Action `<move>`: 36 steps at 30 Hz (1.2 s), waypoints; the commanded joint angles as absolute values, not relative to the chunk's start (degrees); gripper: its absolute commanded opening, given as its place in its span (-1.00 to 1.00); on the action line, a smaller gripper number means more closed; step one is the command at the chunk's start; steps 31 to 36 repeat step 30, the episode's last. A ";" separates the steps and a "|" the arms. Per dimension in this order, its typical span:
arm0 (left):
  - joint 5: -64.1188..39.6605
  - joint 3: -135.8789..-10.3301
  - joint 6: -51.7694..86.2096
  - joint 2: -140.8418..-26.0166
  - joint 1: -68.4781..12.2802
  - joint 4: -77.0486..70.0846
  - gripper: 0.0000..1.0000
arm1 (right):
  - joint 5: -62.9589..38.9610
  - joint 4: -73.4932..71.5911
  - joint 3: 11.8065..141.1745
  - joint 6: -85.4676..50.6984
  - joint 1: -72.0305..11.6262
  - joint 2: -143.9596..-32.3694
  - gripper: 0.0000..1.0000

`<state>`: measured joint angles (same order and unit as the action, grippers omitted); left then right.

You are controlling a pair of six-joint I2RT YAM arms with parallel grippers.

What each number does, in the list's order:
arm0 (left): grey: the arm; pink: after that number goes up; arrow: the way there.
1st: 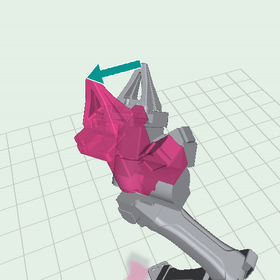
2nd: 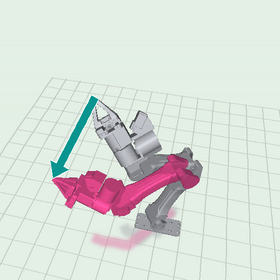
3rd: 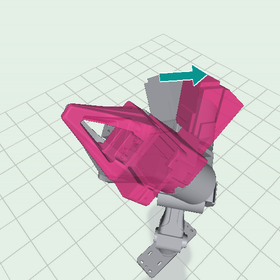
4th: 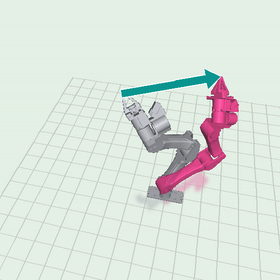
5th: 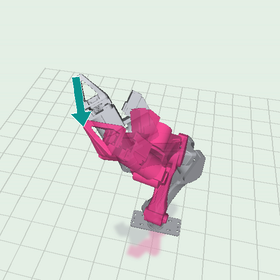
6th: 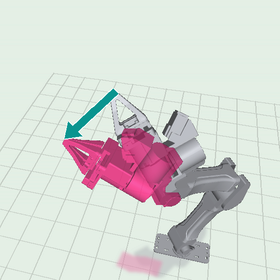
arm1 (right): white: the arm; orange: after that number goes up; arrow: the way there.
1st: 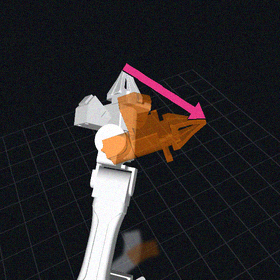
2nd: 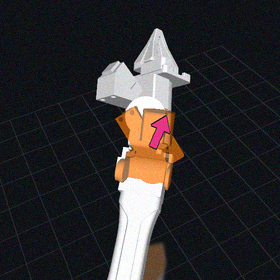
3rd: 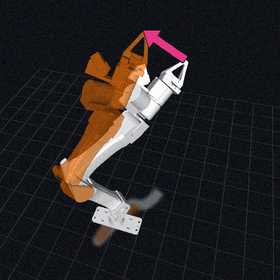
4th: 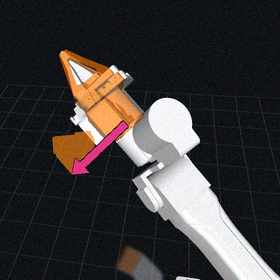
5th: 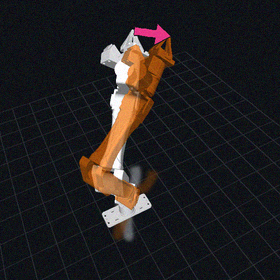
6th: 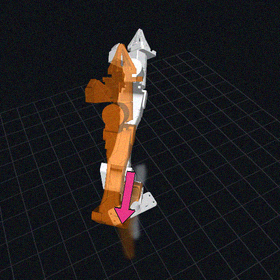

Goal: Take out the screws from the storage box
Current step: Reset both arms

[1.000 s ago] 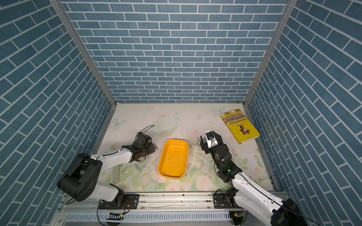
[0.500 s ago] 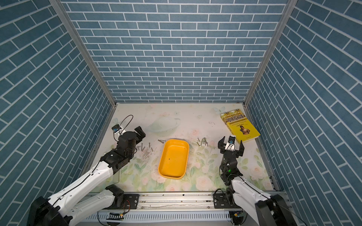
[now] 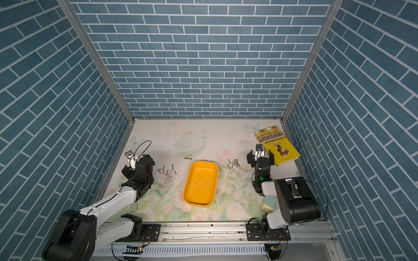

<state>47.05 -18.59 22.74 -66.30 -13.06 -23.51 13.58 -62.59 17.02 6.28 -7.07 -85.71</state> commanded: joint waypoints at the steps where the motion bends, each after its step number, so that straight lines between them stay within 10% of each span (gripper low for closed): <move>1: 39.79 -13.31 13.92 -69.97 -9.09 -45.18 1.00 | -2.16 -70.04 14.17 1.63 -0.77 -87.42 1.00; 14: 13.26 -11.64 2.02 -86.55 -3.65 -73.73 1.00 | -2.07 -72.55 12.83 2.90 -1.91 -87.57 1.00; 36: 12.61 -11.58 1.95 -86.71 -3.45 -74.32 1.00 | -2.12 -72.53 12.83 2.88 -1.93 -87.54 1.00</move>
